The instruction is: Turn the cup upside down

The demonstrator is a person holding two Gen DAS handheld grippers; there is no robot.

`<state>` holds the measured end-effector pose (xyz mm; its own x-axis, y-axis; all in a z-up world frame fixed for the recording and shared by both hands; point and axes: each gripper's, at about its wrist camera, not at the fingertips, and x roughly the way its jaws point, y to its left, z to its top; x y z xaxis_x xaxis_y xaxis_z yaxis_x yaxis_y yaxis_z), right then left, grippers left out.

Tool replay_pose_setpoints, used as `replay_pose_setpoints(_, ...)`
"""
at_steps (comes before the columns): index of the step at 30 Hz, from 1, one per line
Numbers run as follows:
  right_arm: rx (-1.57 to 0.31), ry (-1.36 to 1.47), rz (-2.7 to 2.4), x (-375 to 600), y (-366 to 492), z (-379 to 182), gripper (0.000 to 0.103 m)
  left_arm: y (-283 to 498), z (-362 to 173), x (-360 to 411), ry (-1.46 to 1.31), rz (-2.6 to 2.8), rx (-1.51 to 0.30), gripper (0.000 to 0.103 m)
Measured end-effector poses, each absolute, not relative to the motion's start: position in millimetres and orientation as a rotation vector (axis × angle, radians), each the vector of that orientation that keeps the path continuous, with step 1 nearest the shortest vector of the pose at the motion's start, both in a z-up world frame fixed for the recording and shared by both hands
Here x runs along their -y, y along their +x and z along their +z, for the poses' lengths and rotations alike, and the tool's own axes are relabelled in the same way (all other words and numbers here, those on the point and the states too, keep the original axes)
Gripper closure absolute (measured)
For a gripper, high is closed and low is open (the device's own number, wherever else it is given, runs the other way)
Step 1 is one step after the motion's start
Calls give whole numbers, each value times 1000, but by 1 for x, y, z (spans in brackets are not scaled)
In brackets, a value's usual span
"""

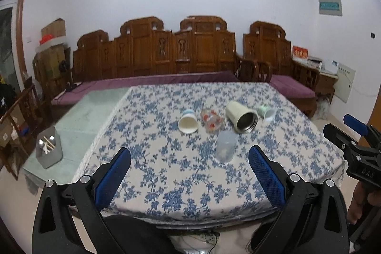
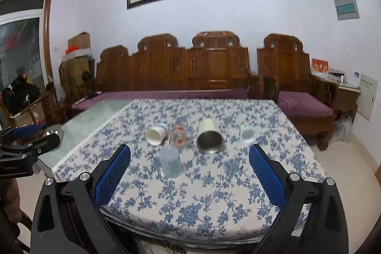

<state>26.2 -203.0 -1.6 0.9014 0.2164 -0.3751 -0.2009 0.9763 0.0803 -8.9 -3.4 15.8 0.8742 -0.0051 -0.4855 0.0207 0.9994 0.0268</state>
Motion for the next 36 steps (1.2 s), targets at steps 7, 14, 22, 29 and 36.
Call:
replay_pose_setpoints(7,-359,49,223,204,16,14,3,-17,26,7,37,-7,-471,8)
replay_pose_setpoints(14,-345,48,222,202,11,19,3,-19,26,6,33,-2,-463,8)
replay_pose_setpoints(22,-342,48,224,201,9,20,3,-20,27,6,30,1,-463,8)
replay_pose_setpoints(29,-343,49,226,200,9,19,3,-19,26,5,27,3,-467,8)
replay_pose_setpoints(36,-344,50,226,200,9,19,3,-19,24,4,21,7,-466,8)
